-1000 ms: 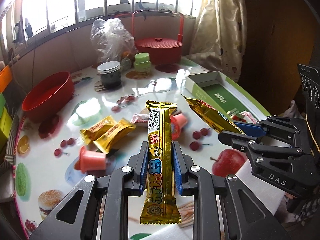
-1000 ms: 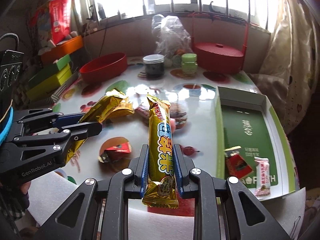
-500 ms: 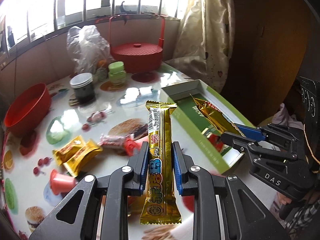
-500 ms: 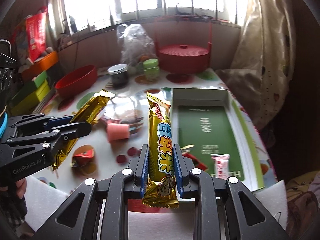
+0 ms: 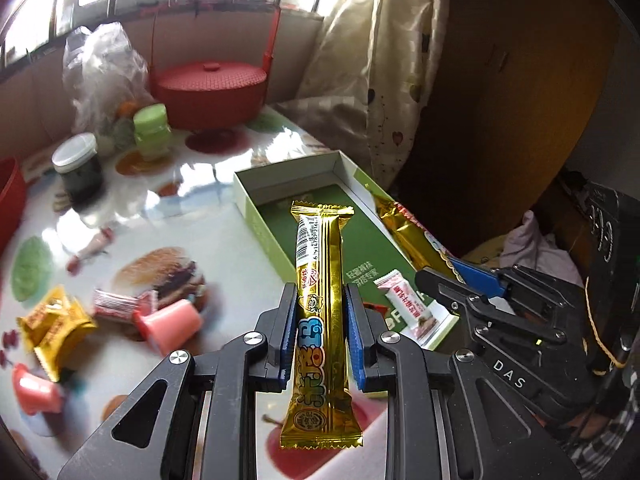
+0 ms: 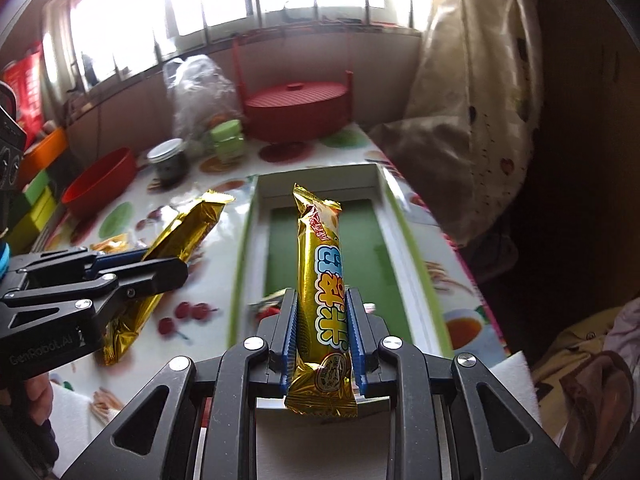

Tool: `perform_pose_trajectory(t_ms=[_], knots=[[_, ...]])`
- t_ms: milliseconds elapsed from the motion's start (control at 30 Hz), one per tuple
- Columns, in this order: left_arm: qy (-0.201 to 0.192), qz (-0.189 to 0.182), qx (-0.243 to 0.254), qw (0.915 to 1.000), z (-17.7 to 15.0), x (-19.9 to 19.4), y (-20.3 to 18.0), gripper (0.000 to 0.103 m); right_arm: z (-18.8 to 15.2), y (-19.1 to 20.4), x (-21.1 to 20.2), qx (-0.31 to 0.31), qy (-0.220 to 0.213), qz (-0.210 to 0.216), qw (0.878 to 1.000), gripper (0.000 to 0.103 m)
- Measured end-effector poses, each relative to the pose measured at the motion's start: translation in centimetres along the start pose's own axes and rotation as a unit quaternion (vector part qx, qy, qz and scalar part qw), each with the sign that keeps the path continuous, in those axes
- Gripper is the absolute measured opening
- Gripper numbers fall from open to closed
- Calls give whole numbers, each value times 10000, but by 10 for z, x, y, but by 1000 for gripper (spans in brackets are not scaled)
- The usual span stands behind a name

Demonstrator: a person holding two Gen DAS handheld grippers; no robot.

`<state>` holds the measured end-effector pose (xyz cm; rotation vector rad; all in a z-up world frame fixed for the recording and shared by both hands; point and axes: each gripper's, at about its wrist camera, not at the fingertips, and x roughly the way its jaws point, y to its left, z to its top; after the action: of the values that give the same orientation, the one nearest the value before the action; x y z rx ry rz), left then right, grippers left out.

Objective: Organize snacks
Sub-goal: 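Carry both gold bars into the green box and open both tools to release them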

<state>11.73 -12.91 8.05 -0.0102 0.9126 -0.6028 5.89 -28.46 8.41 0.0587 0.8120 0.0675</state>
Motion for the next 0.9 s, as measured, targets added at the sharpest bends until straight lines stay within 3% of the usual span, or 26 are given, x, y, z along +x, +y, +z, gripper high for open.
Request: perform_pose_trajectory(t_ms=[433,900], knots=[[383,-153,-274,9988,13,49,-11,24,-2,-33,32,139,299,-314,9990,22],[668,-47,-497,9965,16,80,-13,24,-5,-44,49,204,387,-307,9986,22]])
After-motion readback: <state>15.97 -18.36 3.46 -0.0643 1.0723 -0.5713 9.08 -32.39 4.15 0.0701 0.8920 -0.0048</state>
